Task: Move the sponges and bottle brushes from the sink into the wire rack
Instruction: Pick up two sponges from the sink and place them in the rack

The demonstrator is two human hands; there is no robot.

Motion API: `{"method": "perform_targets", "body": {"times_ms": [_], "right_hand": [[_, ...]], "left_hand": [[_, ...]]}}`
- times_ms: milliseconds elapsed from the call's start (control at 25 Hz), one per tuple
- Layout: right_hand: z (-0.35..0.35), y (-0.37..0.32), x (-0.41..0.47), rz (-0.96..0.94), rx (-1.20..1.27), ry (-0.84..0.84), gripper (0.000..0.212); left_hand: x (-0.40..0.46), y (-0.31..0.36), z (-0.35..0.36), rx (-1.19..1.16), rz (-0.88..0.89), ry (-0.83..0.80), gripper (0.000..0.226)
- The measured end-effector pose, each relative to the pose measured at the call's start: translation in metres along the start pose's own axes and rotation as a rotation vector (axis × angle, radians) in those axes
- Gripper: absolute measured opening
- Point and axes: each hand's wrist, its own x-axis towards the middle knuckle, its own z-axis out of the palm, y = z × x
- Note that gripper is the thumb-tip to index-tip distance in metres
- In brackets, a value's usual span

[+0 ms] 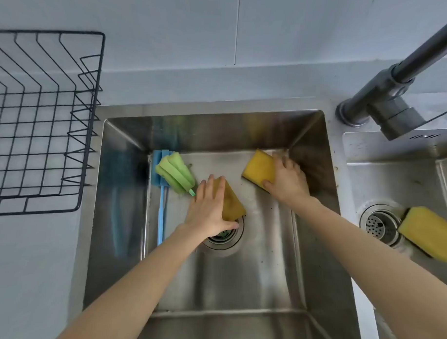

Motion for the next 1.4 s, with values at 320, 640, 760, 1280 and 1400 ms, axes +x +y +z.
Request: {"method": "perform_targets", "body": {"times_ms": [320, 640, 760, 1280, 1400], "right_hand": [[0.001, 0.002, -0.009, 0.025, 0.037, 0.064, 0.066], [-0.016, 0.002, -0.035, 0.039, 0.236, 0.113, 0.056], [-0.030, -0.005, -0.049, 0.030, 0.268, 0.156, 0.056], [-0.126, -0.050, -0.125, -0.041, 0.501, 0.341, 0.055], [-0.138, -0.062, -0.142, -0.079, 0.551, 0.357, 0.054]], "left_hand": [[-0.003, 0.000, 0.002, 0.043, 0.048, 0.114, 0.102], [-0.026, 0.007, -0.021, -0.005, 0.080, 0.193, 0.098], [-0.038, 0.010, -0.039, -0.020, 0.101, 0.201, 0.097], [-0.123, 0.021, -0.134, -0.034, 0.213, 0.478, 0.087], [-0.143, 0.015, -0.147, -0.037, 0.207, 0.534, 0.087]]}}
